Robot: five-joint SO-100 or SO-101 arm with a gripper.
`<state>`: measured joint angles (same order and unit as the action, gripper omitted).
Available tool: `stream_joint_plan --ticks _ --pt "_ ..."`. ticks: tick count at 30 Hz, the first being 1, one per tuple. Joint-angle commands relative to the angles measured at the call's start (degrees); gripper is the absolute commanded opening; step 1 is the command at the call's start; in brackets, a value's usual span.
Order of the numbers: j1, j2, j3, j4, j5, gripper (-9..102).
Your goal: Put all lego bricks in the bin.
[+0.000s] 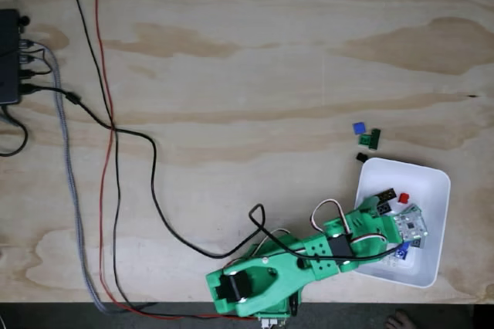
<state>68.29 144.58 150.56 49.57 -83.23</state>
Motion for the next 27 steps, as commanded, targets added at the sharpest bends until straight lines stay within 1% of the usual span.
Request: stream_joint_plan --ticks 1,4,5,6,7,9,10,11,13,16,17,20,23,25,27 --pt "-6.77 -14.77 -26.98 23.12 6.33 27" --pt "-14.94 -28.39 -45.53 34.72 14.5 26" --pt "-17.05 -31.73 -48.69 36.12 16.7 24" --pt "-19.16 -34.45 -49.39 35.51 18.72 23" --pt "-20.92 -37.18 -48.34 32.7 21.27 23" --pt "-24.17 -42.89 -43.77 23.64 25.49 21" --pt "-26.02 -45.62 -40.87 17.75 27.86 21" --pt "-27.95 -47.29 -37.97 13.1 28.48 22" --pt "-32.08 -49.39 -33.66 6.06 32.08 22" --pt "-38.41 -51.86 -33.31 5.27 38.06 21" --pt "-40.61 -52.12 -34.1 5.89 39.81 21" --pt "-45.09 -52.03 -41.66 13.8 42.63 21" --pt "-43.95 -49.31 -50.71 25.84 39.2 21" --pt "-40.87 -47.64 -55.55 31.29 37.18 12" --pt "-37.44 -46.49 -56.25 32.34 34.8 0"
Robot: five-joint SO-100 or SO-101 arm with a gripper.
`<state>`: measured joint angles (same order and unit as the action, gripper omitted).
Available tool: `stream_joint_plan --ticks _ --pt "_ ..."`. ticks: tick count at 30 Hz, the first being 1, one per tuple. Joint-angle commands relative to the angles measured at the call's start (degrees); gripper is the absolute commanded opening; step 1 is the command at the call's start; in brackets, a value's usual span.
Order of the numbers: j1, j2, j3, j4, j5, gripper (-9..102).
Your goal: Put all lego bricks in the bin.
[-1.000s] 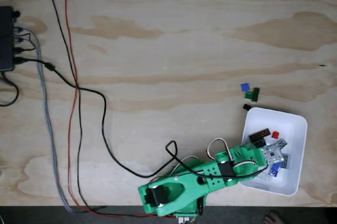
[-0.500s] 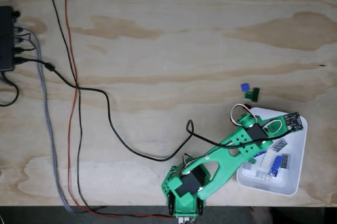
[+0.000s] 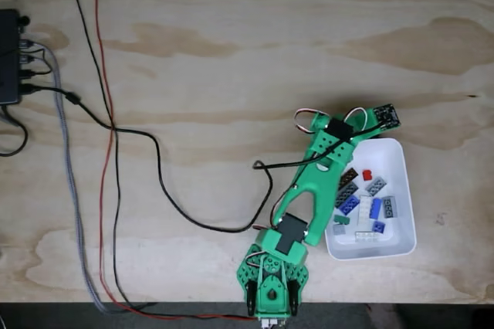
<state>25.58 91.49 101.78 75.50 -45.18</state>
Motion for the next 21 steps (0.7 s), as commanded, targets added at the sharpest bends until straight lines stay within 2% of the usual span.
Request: stream_joint_plan --ticks 1,8,11,13,16,19,21 --pt "7.03 6.94 -6.59 6.77 -5.54 0" --pt "16.88 11.34 5.36 -0.44 -15.21 0" --pt "18.72 15.91 10.81 -0.44 -18.63 0" --pt "13.97 18.37 14.24 0.18 -17.23 0" --pt "-1.67 18.63 16.08 0.7 -7.82 0" --pt "-16.61 15.12 16.52 -5.01 3.25 0" --pt "-23.29 12.22 14.15 -6.15 8.0 0"
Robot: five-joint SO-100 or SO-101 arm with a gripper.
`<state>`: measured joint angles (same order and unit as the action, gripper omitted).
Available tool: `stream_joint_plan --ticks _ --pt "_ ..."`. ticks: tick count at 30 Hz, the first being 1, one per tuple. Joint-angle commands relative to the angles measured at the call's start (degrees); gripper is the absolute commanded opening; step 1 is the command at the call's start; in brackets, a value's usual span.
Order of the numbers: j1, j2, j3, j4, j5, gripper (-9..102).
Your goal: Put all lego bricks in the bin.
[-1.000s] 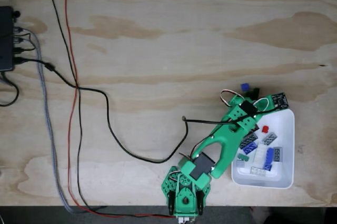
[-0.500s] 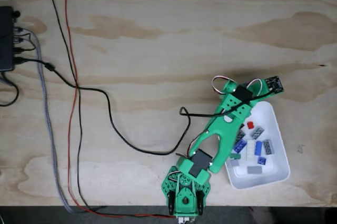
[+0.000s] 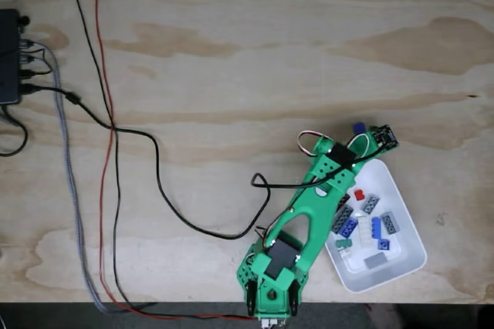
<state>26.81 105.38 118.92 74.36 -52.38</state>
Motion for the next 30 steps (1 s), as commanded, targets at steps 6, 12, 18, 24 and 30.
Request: stream_joint_plan --ticks 6,12,18,24,30 --pt "-37.62 -10.99 -13.27 -4.83 24.61 0" --pt "-37.97 -24.52 -35.07 -2.11 29.09 0" --pt "-25.93 -32.87 -48.43 -0.26 26.02 0" --pt "-26.37 -33.31 -55.55 1.41 30.41 0" --pt "-28.21 -21.8 -69.08 15.12 27.95 29"
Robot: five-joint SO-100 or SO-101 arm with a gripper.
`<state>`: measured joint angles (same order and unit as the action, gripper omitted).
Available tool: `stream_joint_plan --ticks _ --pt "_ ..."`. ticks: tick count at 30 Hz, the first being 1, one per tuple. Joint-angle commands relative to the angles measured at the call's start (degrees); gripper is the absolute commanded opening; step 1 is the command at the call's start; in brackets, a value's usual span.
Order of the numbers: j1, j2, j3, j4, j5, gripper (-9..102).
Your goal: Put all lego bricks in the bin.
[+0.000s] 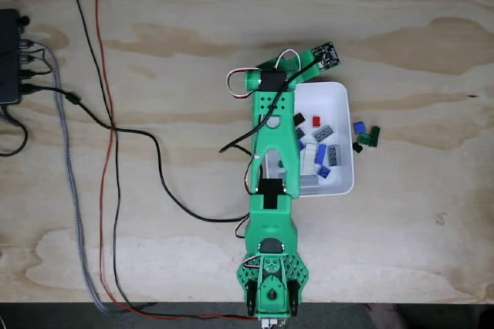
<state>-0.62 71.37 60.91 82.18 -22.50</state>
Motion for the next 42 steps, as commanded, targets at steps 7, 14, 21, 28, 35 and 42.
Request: stream_joint_plan --ticks 7,14,21,28,35,42 --pt "28.56 36.91 6.24 13.01 -30.94 29" --pt "57.66 34.98 39.9 -22.06 -38.85 21" --pt "57.39 16.44 44.74 -38.58 -46.41 24" --pt "43.42 10.72 47.55 -41.92 -49.66 25" --pt "40.08 14.94 47.11 -39.73 -55.81 24" --pt "41.31 20.83 42.45 -33.22 -56.16 25"
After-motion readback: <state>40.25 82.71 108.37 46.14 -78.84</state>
